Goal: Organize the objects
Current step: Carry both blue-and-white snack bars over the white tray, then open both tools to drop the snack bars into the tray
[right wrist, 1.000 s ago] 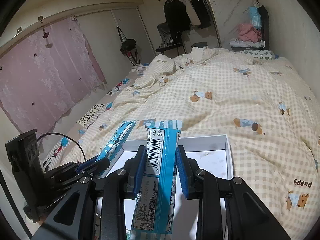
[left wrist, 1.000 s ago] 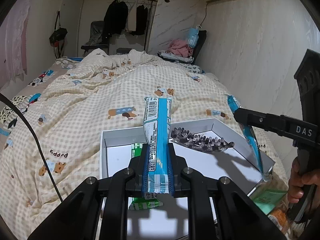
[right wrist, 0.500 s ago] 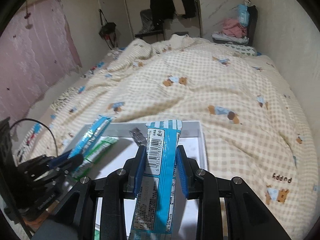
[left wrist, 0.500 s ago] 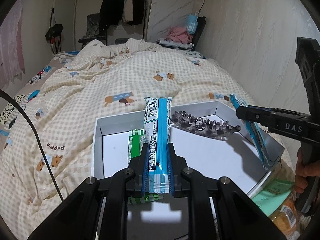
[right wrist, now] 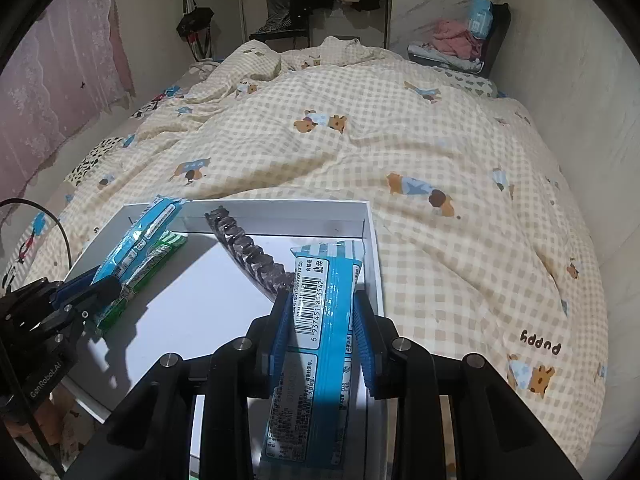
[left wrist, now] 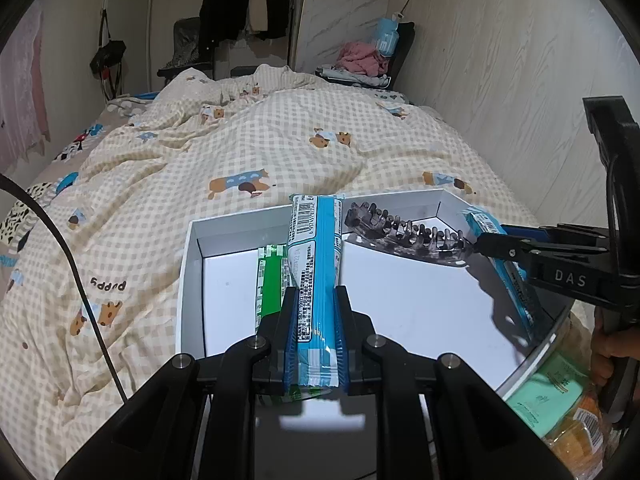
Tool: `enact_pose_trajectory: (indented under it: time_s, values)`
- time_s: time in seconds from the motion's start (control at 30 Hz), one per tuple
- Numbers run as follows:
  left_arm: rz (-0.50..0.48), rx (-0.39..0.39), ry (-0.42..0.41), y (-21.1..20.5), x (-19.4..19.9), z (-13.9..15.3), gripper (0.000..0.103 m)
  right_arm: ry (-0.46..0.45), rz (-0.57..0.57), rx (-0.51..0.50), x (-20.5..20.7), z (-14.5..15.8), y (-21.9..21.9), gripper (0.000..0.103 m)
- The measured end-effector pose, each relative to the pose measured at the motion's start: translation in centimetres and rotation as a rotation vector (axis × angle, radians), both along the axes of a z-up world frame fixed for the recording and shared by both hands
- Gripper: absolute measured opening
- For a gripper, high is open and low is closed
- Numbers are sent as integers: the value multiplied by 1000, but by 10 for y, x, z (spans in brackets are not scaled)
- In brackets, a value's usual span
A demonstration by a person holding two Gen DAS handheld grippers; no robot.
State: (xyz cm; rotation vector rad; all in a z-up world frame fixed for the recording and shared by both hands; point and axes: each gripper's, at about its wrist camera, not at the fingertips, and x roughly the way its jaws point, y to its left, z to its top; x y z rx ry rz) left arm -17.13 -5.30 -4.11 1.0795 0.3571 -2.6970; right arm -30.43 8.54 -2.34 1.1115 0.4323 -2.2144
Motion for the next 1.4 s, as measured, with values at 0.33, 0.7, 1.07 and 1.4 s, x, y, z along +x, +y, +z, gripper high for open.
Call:
enact_pose_trajectory:
  time_s: [0.33, 0.7, 1.07, 1.4]
  values:
    - [10, -3, -24, -1, -2, -4, 19, 18, 23, 40, 4, -3, -6, 32]
    - [18, 1, -31, -3, -2, -5, 21, 33, 40, 95, 8, -7, -12, 33]
    - [32, 20, -16, -6, 0, -2, 30, 101, 107, 181, 24, -10, -26, 51]
    - [63, 28, 68, -12, 15, 21, 42, 78, 98, 47, 23, 20, -14, 54]
